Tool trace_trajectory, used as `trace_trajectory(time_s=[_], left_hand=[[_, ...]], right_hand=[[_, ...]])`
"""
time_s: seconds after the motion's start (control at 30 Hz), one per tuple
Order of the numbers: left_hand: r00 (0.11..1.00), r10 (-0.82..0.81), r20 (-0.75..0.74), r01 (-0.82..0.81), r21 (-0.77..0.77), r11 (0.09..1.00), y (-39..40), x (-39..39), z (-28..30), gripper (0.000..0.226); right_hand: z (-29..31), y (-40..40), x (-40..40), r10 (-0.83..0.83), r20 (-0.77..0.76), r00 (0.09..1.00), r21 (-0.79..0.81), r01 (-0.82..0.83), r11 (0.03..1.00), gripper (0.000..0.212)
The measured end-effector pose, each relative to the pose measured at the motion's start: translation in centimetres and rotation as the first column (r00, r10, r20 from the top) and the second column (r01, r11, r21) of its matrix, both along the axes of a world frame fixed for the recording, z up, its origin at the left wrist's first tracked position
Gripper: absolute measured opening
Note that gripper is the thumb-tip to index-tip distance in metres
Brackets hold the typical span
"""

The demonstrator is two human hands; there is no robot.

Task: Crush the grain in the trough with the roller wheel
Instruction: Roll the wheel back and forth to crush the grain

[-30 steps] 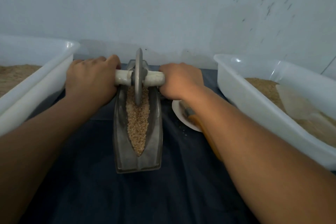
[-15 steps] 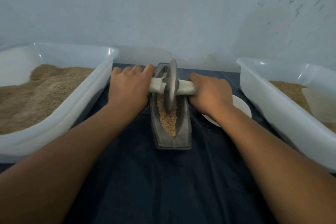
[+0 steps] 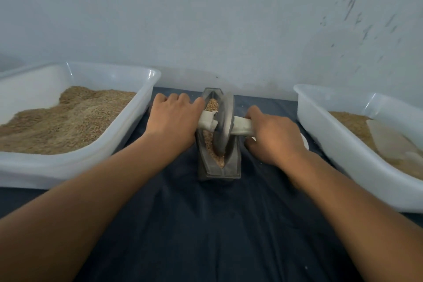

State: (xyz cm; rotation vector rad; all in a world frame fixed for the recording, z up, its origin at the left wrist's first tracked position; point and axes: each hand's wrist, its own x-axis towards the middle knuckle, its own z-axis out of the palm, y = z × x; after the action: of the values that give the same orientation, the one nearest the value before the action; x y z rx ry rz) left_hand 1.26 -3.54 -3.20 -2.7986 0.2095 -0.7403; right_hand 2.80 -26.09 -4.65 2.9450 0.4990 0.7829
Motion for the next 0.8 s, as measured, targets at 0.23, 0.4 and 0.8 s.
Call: trace_trajectory(time_s=[0.23,0.4,0.8], left_hand=[[0.996,-0.022,-0.091,0.025,0.03,0.999,0.0,-1.2,1.1,0.035],[0.984,-0.064,-0.166,0.054,-0.063,0.997,1.0,-1.0,1.0,0.027],[0.992,0.008,-0.129,-0.031,-0.175,0.984,0.9,3.8,-0.4,0.046]], right_hand=[[2.2,-0.2,-0.9,-0.006,-0.087,0.996,-0.183,-0.01,0.983,0.032],[3.0,-0.2,-0.4,0.102,-0.214,0.972,-0.096,-0.125,0.988,0.022],[2.7,1.2,6.0,0.034,-0.299,0.954,-0.111,-0.071,0.991,0.02]])
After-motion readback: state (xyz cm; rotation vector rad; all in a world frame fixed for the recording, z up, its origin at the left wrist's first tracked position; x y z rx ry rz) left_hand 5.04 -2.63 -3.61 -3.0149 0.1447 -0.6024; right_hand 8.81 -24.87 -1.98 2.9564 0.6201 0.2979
